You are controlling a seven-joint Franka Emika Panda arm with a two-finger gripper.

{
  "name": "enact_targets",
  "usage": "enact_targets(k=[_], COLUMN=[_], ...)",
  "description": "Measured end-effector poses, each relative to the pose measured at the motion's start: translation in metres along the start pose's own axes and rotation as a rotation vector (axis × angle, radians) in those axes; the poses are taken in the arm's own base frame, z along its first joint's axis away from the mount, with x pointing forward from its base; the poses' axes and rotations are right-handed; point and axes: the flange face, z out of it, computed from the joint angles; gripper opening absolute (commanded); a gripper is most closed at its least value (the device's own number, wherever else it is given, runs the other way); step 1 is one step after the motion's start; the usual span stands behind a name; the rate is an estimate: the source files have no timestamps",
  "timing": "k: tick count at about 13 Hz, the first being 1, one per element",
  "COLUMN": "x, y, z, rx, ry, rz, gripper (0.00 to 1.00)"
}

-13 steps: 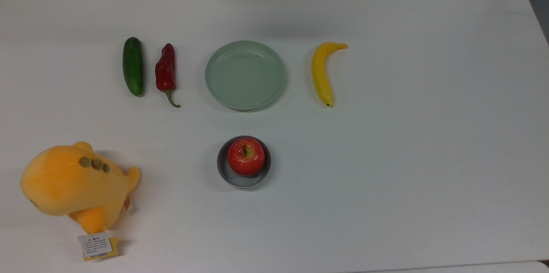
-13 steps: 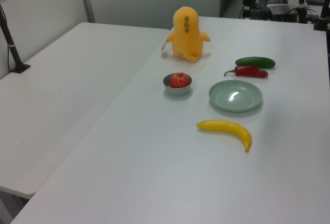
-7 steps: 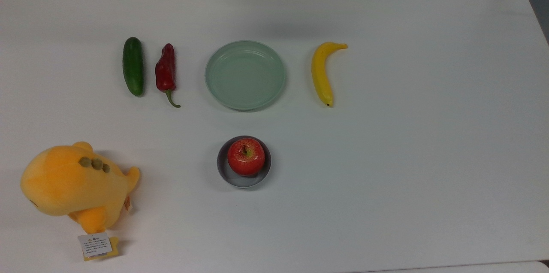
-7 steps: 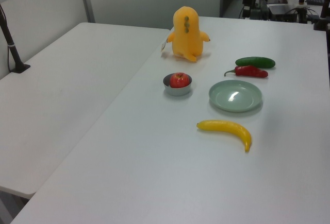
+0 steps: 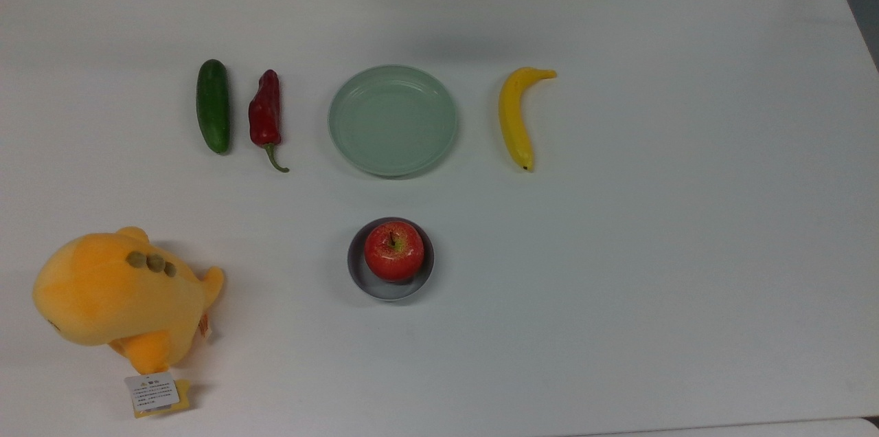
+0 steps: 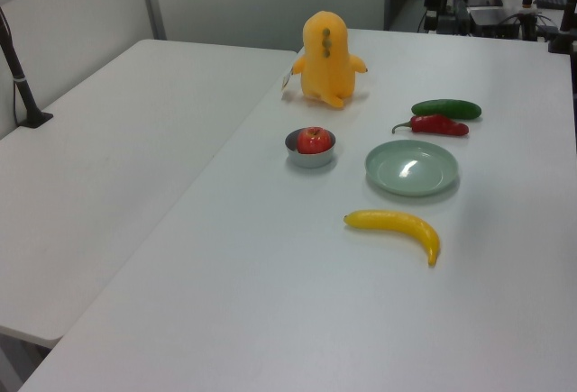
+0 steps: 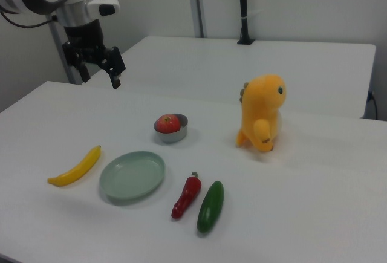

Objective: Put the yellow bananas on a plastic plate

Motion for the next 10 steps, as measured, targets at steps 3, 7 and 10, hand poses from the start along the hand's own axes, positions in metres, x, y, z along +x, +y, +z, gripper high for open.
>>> enact_targets(k=[3, 7, 10], x=[0.000, 0.000, -0.002], y=[0.002, 0.010, 0.004], z=[0.000, 0.006, 0.023], rx=[0.000, -0.001, 0.004], ry=[-0.001, -0.012, -0.047], rz=[0.004, -0.079, -0.150], gripper=[1.00, 1.00, 1.00])
